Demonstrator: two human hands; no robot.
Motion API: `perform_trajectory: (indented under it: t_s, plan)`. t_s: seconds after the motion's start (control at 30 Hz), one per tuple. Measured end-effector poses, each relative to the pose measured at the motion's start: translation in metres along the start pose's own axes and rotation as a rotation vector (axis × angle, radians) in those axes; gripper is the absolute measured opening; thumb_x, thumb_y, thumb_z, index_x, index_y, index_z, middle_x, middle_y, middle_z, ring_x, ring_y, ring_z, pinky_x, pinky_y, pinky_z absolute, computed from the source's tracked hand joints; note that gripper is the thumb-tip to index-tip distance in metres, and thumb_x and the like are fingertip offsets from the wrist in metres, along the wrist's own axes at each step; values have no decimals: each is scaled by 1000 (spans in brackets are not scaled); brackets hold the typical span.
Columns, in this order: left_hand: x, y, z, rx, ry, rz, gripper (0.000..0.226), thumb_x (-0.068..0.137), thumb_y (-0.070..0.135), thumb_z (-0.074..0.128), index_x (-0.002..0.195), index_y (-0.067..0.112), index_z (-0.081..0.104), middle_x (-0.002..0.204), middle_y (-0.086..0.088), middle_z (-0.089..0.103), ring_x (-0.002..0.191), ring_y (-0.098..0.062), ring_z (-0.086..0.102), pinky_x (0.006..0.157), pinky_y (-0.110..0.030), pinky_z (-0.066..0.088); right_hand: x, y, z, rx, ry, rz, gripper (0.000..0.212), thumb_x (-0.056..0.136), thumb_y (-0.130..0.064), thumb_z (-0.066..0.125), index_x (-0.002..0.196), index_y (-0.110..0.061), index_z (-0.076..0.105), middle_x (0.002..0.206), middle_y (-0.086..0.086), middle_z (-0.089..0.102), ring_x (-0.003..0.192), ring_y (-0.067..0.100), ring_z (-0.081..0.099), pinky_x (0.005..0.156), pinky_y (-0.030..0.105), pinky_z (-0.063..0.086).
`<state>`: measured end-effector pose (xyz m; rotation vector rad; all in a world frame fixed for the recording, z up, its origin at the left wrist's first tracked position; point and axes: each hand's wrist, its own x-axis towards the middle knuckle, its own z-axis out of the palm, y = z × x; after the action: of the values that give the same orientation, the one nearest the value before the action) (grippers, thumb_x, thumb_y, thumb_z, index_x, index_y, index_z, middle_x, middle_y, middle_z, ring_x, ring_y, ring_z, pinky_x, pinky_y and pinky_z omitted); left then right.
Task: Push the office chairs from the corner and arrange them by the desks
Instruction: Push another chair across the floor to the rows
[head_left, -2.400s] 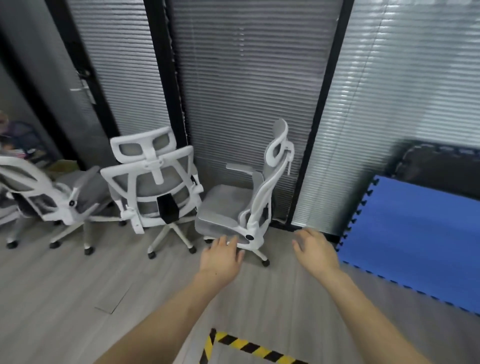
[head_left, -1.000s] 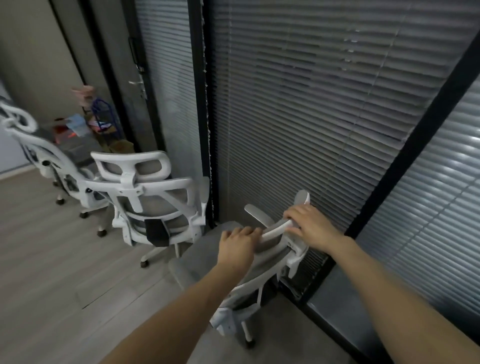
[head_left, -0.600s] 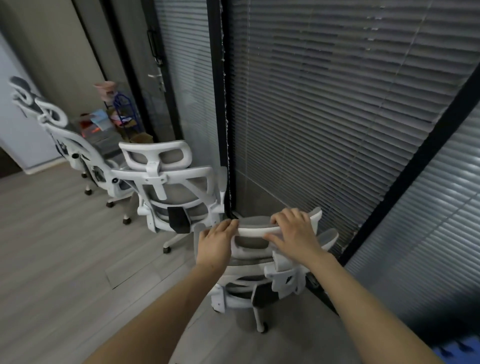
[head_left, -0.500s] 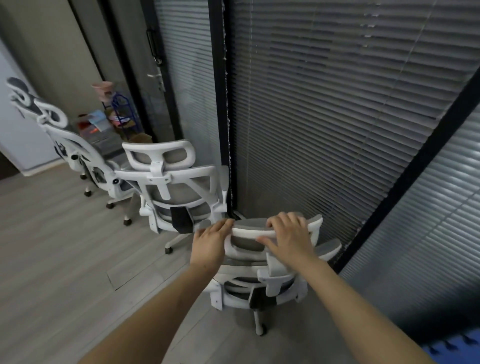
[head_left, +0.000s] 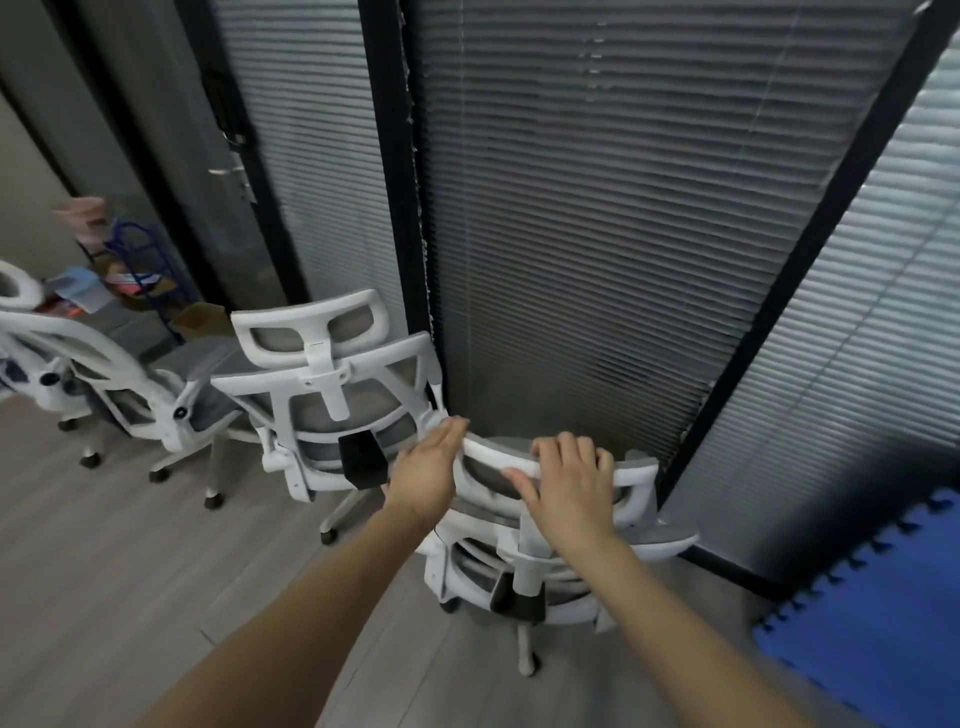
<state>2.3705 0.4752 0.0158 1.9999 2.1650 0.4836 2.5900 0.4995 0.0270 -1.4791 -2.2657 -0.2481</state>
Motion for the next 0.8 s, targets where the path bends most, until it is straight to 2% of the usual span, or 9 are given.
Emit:
perform_trajectory:
  t_s: [0.07, 0.13, 0.17, 0.23, 0.3, 0.43, 0.53, 0.63, 0.8]
  plan:
    - [-9, -5, 0, -39, -40, 21, 62, 108, 21, 40, 165, 25, 16, 172, 3, 18, 157, -20, 23, 121, -50, 31, -11, -2, -3, 39, 5, 42, 52, 97, -70, 44, 111, -24, 63, 106, 0, 57, 99, 25, 51, 90, 43, 41]
    - [-22, -10, 5, -31, -78, 2, 67, 110, 45, 30, 166, 23, 2, 174, 6, 3, 160, -17, 3, 126, -49, 20, -28, 7, -2, 70, 17, 103, 60, 98, -70, 45, 128, -20, 60, 125, 8, 57, 118, 30, 52, 109, 46, 37]
    - [-26, -13, 8, -5, -101, -19, 71, 108, 52, 26, 166, 22, -4, 174, 5, -4, 160, -18, -3, 127, -50, 15, -37, 13, -2, 65, 17, 135, 67, 98, -70, 45, 139, -18, 55, 138, 13, 52, 131, 33, 47, 120, 50, 29]
    - [-31, -23, 19, 23, -153, -81, 78, 105, 64, 19, 165, 24, -11, 173, 1, -12, 160, -23, -9, 128, -54, 8, -55, 30, -2, 54, -2, 219, 78, 98, -69, 47, 157, -19, 36, 159, 20, 34, 151, 37, 27, 127, 54, 12]
    - [-30, -31, 31, 10, -218, -152, 81, 103, 69, 20, 164, 29, -15, 173, -3, -15, 159, -28, -10, 126, -56, 4, -73, 47, 0, 84, -68, 334, 90, 97, -70, 46, 165, -24, 11, 169, 20, 13, 158, 35, 8, 128, 55, 8]
    - [-21, -36, 45, -20, -316, -262, 85, 97, 77, 22, 163, 35, -12, 173, -7, -11, 159, -32, -6, 125, -61, 6, -107, 86, 10, 108, -258, 463, 102, 92, -84, 29, 160, -31, -25, 172, 16, -9, 159, 28, -13, 129, 50, 1]
    - [-14, -38, 50, 2, -369, -302, 97, 88, 89, 22, 163, 37, -11, 173, -8, -9, 158, -34, -5, 123, -63, 4, -109, 104, 16, 128, -454, 531, 108, 83, -95, 14, 160, -31, -27, 172, 13, -15, 159, 26, -15, 129, 49, -2]
    - [-8, -39, 52, 34, -415, -327, 108, 80, 97, 22, 163, 36, -14, 173, -10, -11, 158, -37, -10, 123, -64, 3, -94, 108, 22, 197, -557, 571, 120, 69, -105, 6, 160, -32, -25, 173, 13, -12, 159, 26, -14, 128, 48, -7]
    - [-11, -39, 66, -30, -367, -363, 110, 79, 97, 29, 162, 40, -15, 173, -7, -14, 157, -34, -20, 123, -67, 2, -93, 103, 35, 300, -543, 595, 127, 71, -104, 30, 156, -33, -32, 173, 14, -1, 160, 30, -9, 128, 47, -7]
